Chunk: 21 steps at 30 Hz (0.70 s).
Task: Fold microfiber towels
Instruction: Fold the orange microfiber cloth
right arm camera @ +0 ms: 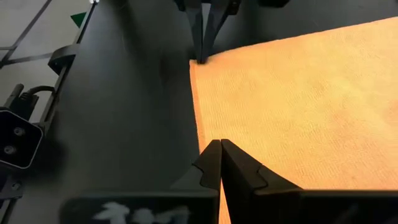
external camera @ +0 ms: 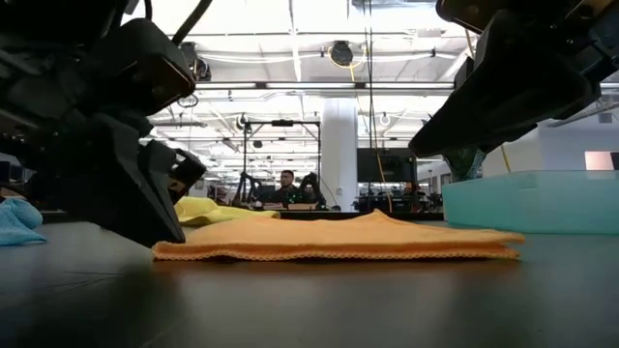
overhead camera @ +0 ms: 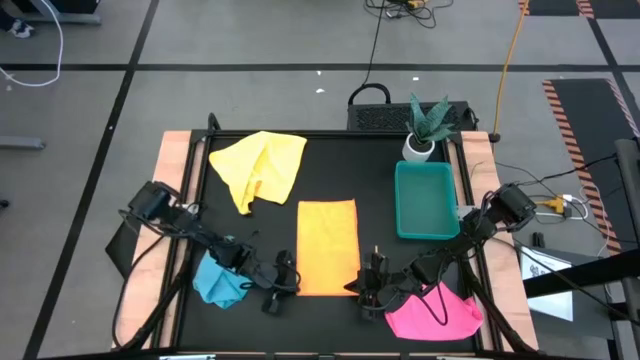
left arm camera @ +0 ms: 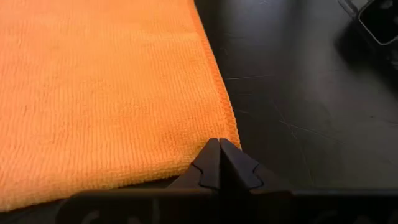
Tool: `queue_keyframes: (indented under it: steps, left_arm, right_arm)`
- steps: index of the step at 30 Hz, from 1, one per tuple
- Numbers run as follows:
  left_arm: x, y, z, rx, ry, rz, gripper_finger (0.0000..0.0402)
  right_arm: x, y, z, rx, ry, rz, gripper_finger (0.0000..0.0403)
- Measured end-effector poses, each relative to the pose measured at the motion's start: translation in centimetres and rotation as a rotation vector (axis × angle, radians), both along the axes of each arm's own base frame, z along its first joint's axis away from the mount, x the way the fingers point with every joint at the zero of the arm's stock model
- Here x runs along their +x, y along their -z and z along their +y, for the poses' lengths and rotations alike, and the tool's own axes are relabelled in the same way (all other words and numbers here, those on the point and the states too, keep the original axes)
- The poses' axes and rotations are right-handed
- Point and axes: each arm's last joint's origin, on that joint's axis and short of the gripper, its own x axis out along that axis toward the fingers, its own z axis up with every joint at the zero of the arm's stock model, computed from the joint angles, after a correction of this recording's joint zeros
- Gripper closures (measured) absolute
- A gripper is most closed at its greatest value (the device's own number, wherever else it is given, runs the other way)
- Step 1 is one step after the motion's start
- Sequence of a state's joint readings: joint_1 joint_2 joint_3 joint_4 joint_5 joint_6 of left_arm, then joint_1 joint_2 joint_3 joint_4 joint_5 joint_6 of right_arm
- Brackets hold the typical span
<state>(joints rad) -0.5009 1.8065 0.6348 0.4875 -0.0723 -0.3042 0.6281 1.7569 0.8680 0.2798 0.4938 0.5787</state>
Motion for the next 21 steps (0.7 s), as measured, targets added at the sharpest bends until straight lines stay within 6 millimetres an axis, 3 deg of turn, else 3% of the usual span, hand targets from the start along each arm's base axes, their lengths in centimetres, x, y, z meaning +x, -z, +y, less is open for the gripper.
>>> queue_keyframes:
  steps: [5,11,16,21]
  left_arm:
    - [-0.4,-0.5,-0.2,-0.002,-0.002,0.009,0.0388]
    - [-0.2,-2.4,-0.2,-0.039,0.003,-0.073,0.0397]
    - [0.2,-2.1,-0.2,-0.034,0.001,-0.103,0.0392]
    - [-0.6,-0.9,-0.3,-0.004,0.0,0.005,0.0398]
  right_arm:
    - [0.0,0.0,0.0,-0.008,-0.005,0.0,0.0403]
    - [0.0,0.0,0.0,-0.019,-0.012,0.003,0.0403]
    - [0.0,0.0,0.0,-0.022,-0.018,0.004,0.0403]
    - [-0.1,0.1,0.0,-0.015,-0.034,0.015,0.0403]
